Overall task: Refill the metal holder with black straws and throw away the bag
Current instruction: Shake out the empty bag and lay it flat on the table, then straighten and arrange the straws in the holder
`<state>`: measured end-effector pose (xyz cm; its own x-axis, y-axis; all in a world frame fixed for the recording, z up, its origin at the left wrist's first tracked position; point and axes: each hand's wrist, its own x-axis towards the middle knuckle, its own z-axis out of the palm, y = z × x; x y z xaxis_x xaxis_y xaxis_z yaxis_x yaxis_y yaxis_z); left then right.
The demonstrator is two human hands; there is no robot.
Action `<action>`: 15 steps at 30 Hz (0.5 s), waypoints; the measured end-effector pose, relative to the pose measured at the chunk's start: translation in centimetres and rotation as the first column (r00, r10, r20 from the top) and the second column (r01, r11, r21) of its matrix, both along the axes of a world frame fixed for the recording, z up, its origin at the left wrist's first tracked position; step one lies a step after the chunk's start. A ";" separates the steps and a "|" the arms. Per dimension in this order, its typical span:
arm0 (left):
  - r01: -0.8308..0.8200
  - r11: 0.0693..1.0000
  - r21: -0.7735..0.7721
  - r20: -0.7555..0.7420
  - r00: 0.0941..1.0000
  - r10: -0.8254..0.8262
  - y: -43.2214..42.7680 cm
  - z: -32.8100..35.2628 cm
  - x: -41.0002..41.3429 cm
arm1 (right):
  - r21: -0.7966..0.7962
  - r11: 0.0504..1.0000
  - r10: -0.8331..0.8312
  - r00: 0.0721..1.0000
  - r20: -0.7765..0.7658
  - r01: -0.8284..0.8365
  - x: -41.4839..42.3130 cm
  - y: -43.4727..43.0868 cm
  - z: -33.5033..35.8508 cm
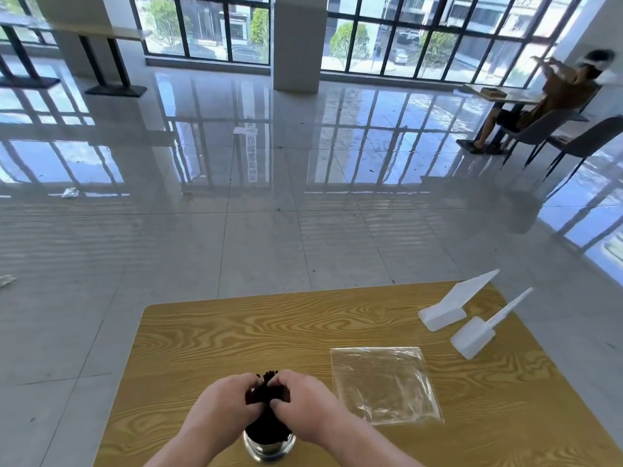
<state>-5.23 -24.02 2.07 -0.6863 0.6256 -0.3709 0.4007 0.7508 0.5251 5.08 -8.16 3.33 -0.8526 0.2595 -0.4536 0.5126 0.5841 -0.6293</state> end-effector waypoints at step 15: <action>0.096 0.990 0.107 -0.201 0.977 -0.074 -0.1 1.7 -0.8 | 0.036 0.997 -0.072 0.997 -0.028 0.073 0.5 -0.1 -0.9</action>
<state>-6.07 -24.07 3.81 -0.6809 0.7155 -0.1565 0.5641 0.6486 0.5109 5.57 -8.26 2.41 -0.8424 0.3378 -0.4198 0.5381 0.5691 -0.6217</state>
